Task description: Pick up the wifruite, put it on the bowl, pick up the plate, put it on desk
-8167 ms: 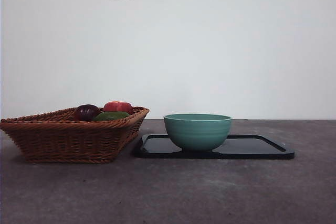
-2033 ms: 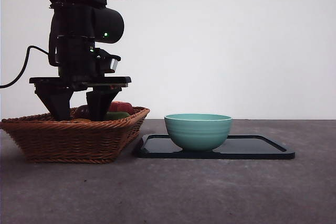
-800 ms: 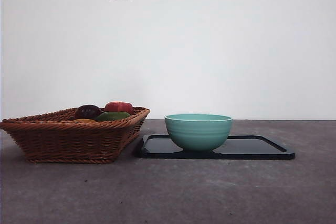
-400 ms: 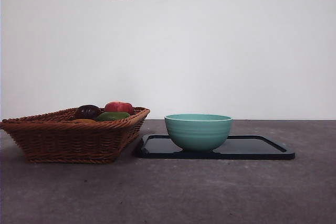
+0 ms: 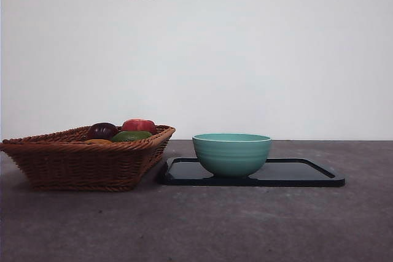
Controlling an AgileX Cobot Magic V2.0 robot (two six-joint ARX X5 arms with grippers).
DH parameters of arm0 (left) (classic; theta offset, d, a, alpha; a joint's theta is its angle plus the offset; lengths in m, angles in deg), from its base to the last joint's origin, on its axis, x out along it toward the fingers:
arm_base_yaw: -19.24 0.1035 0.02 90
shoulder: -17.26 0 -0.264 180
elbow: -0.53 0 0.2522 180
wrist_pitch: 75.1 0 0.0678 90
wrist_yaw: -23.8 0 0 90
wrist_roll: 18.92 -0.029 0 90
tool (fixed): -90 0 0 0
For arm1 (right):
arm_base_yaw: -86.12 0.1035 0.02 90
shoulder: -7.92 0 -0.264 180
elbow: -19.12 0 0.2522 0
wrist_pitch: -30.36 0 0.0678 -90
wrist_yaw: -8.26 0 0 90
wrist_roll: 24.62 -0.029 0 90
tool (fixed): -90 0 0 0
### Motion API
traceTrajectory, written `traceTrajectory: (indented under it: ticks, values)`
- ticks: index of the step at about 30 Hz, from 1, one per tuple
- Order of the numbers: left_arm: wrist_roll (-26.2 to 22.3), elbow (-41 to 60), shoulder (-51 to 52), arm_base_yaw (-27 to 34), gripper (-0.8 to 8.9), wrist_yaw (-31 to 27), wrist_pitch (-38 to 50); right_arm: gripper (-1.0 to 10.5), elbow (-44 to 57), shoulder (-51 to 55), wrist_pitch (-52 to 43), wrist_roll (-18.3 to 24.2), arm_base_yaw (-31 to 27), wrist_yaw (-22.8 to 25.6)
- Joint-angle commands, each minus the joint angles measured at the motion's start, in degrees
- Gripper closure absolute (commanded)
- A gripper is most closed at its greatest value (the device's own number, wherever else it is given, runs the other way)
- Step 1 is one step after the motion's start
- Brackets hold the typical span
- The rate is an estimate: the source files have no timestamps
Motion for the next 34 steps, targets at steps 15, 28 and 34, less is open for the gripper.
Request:
traceTrajectory:
  ticks: [15,28,34]
  values:
    - [-0.83,3.72,7.48,-3.54,2.52,0.22,0.68,3.9,-0.74,-0.76,-1.25,-8.13,0.39,0.07]
    - [-0.83,3.72,7.48,-3.67,2.52,0.22,0.63,3.9,-1.03,-19.08,-2.51,-9.53,0.39,0.02]
    - [-0.83,3.72,7.48,-3.67,2.52,0.22,0.61,3.9,-3.10,-33.29,-7.28,-8.09,0.39,-0.20]
